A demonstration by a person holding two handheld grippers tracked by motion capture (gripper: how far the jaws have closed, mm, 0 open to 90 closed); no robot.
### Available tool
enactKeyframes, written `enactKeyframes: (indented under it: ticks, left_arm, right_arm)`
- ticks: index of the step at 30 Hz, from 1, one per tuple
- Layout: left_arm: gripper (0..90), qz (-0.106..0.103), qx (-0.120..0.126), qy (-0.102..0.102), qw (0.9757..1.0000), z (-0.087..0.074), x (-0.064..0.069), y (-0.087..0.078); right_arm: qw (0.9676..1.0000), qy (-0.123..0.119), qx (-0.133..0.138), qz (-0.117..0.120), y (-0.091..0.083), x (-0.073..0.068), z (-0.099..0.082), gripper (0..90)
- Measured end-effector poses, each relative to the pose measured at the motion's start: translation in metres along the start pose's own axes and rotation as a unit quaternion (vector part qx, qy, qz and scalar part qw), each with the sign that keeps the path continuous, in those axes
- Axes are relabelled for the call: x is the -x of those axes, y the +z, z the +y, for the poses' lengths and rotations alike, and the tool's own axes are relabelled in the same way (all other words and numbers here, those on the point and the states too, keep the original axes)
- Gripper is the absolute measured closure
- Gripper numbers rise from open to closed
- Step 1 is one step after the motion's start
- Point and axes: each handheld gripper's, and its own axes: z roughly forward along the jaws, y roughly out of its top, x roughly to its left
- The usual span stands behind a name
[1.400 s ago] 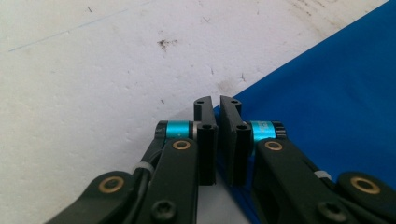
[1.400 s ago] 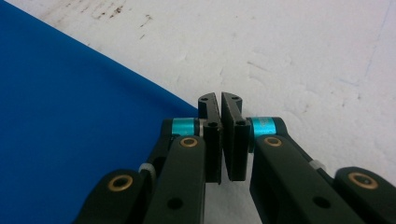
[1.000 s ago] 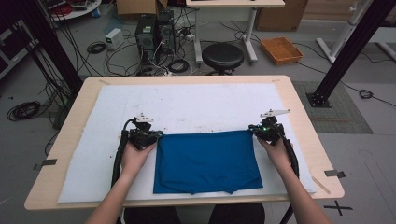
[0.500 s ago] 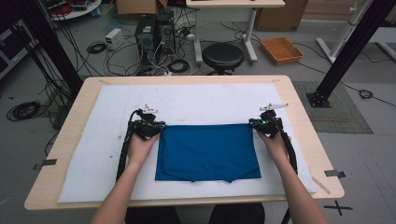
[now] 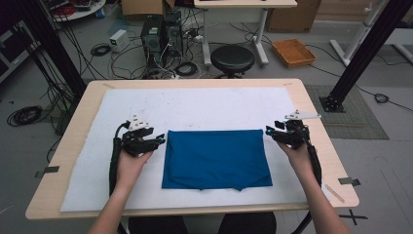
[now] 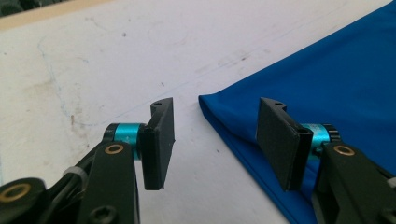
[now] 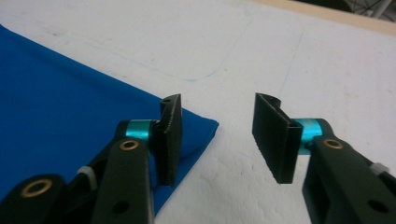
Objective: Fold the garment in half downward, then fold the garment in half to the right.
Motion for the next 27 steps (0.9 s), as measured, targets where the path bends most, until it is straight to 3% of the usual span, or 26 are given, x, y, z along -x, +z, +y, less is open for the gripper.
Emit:
enactKeyframes:
  ticks: [6, 13, 27]
  left_arm:
    - [43.1, -0.004, 0.017, 0.001, 0.9998, -0.006, -0.007, -0.019]
    - [40.4, -0.011, 0.023, 0.007, 0.9997, -0.008, -0.007, -0.021]
    - [40.4, -0.024, 0.028, 0.008, 0.9993, -0.006, 0.001, -0.02]
  right_arm:
    - [0.9994, 0.024, 0.026, 0.002, -0.021, 0.005, -0.012, 46.0]
    - [0.9983, 0.045, 0.036, -0.005, -0.027, 0.012, -0.012, 41.3]
    - [0.9981, 0.044, 0.043, -0.007, -0.031, 0.013, -0.013, 41.5]
